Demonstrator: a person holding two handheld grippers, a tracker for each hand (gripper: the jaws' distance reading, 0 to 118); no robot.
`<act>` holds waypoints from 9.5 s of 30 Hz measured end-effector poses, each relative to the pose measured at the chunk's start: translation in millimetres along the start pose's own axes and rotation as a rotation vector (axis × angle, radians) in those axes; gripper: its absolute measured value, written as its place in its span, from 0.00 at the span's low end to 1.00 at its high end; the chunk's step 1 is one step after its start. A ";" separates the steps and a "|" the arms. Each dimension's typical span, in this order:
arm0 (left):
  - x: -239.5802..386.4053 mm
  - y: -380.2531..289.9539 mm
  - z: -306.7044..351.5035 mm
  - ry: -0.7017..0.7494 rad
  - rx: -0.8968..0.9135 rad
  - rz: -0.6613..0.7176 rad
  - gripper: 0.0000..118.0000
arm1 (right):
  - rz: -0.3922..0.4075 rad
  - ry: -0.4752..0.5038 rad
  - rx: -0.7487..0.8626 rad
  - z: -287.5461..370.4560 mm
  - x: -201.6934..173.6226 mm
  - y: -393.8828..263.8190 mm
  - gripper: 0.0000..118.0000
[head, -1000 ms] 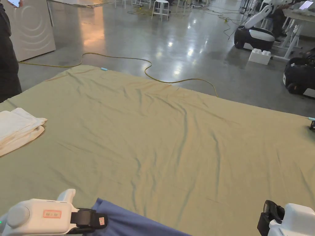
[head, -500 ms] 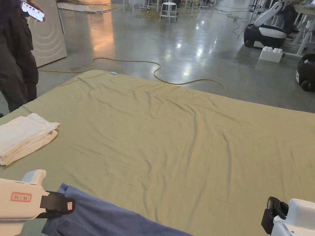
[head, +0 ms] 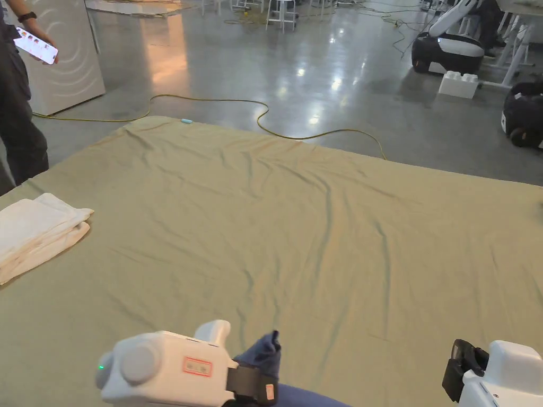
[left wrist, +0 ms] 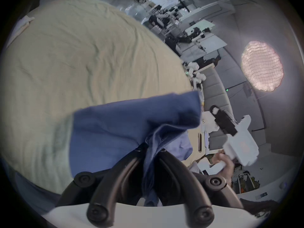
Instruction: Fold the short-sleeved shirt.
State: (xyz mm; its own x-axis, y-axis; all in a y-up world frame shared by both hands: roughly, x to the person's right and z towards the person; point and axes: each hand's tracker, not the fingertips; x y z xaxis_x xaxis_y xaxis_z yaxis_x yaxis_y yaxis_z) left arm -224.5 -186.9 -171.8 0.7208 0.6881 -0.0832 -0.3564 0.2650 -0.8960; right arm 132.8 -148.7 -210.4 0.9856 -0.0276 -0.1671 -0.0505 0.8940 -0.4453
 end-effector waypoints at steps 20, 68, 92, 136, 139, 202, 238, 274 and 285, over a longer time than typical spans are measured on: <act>2.3 -10.7 -87.0 0.171 -0.146 0.060 0.28 | -0.068 -0.071 -0.058 5.9 32.3 -14.5 0.00; -162.1 -4.0 17.2 -0.005 0.014 0.091 0.55 | -0.044 -0.026 -0.095 3.5 15.2 -15.9 0.00; -121.0 -4.2 22.6 -0.064 0.099 0.043 0.08 | -0.062 -0.039 -0.107 5.8 17.3 -14.5 0.00; 81.4 -28.6 -118.9 0.244 -0.195 -0.164 0.30 | -0.175 -0.073 -0.141 18.4 52.6 -37.5 0.00; 85.7 -27.6 -99.9 0.213 -0.153 -0.172 0.51 | -0.178 -0.074 -0.149 18.3 54.0 -38.1 0.00; 52.4 -4.3 72.9 0.538 1.075 -0.508 0.16 | -0.002 -0.052 0.258 57.5 -32.8 11.6 0.00; -123.8 0.7 -49.3 -0.252 -0.115 0.112 0.56 | 0.167 -0.019 -0.200 -11.2 -95.0 -154.5 0.00; -113.6 41.2 27.0 -0.374 -0.004 0.068 0.20 | 0.140 -0.041 -0.055 -0.2 -74.9 -107.2 0.00; -159.5 117.6 167.2 -0.100 0.073 0.008 0.20 | 0.015 -0.102 0.132 7.7 -7.8 -4.5 0.00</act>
State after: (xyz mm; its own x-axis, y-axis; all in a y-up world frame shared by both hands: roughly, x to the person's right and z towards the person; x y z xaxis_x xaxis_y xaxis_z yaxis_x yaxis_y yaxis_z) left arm -480.8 -152.5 -190.9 0.6561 0.7534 -0.0433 -0.4072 0.3051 -0.8609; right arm 126.6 -149.0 -200.4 0.9965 0.0253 -0.0796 -0.0497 0.9452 -0.3227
